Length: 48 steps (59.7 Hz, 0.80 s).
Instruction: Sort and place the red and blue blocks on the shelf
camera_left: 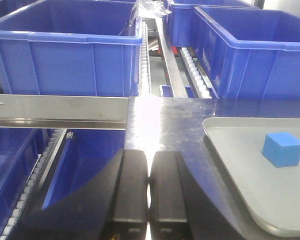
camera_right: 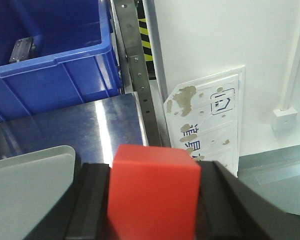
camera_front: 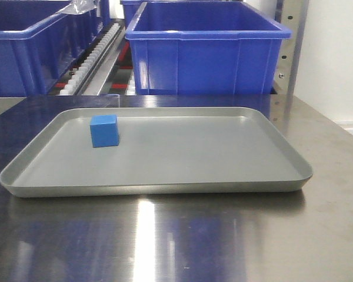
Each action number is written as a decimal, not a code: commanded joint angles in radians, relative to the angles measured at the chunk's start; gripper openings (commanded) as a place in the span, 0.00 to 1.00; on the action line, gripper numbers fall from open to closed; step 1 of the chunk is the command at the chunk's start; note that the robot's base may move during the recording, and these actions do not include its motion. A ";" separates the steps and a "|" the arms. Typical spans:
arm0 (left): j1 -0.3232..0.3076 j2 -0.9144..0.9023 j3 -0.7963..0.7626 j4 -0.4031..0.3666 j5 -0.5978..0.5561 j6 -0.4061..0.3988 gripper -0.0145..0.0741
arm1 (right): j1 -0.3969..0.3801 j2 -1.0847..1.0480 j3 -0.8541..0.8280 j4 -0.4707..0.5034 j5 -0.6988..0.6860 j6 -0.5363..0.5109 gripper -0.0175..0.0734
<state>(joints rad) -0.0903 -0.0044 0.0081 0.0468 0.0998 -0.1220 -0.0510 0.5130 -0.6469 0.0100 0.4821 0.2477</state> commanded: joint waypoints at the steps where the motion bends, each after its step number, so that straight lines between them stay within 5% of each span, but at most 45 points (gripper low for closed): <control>1: 0.001 -0.018 0.039 -0.008 -0.082 0.004 0.32 | -0.006 0.001 -0.028 -0.010 -0.093 -0.007 0.26; 38: 0.001 -0.018 0.037 0.028 -0.100 0.004 0.32 | -0.006 0.001 -0.028 -0.010 -0.093 -0.007 0.26; 48: -0.013 0.105 -0.135 -0.038 -0.039 0.004 0.32 | -0.006 0.001 -0.028 -0.010 -0.093 -0.007 0.26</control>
<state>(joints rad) -0.0903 0.0195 -0.0153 0.0397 0.1160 -0.1220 -0.0510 0.5130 -0.6469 0.0100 0.4798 0.2477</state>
